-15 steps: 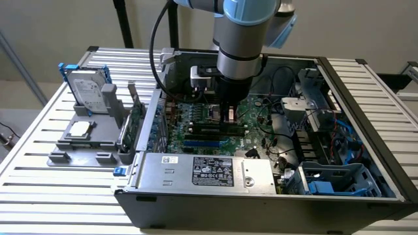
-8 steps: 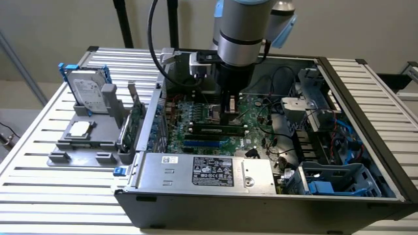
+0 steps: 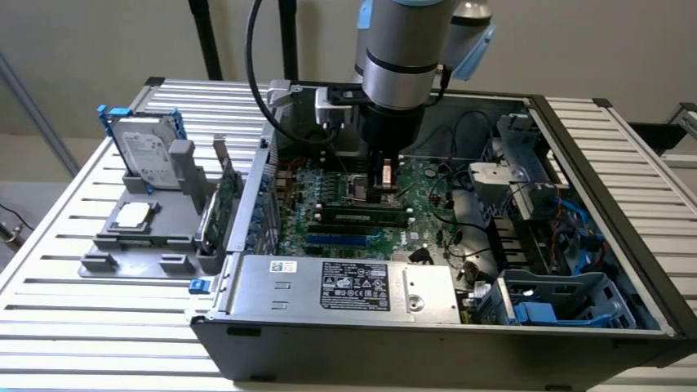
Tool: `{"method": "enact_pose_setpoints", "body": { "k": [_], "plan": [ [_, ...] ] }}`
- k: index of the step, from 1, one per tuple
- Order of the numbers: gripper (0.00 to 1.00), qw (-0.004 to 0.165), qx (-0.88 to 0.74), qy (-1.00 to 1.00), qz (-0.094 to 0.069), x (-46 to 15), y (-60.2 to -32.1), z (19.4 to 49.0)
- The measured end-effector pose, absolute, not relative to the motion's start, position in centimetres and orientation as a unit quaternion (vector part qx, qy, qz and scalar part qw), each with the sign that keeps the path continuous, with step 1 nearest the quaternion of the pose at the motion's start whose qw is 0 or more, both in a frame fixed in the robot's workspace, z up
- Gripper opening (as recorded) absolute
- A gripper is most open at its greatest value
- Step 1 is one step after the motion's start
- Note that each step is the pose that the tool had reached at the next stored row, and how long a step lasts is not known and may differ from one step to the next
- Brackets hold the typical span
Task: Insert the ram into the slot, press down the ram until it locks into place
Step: 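Insert the ram into the slot, then press down the ram until it locks into place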
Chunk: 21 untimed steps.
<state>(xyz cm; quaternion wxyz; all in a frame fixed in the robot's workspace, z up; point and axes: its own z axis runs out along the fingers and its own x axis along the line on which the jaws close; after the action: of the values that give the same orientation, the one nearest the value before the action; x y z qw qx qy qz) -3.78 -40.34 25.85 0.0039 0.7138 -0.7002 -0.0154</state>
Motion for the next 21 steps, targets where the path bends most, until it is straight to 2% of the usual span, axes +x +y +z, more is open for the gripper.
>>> {"method": "enact_pose_setpoints", "body": {
  "k": [14, 21],
  "plan": [
    [0.11, 0.004, 0.714, -0.7, -0.015, -3.8, -40.3, 25.8],
    [0.11, 0.004, 0.714, -0.7, -0.015, -3.9, -40.3, 24.6]
  ]
}}
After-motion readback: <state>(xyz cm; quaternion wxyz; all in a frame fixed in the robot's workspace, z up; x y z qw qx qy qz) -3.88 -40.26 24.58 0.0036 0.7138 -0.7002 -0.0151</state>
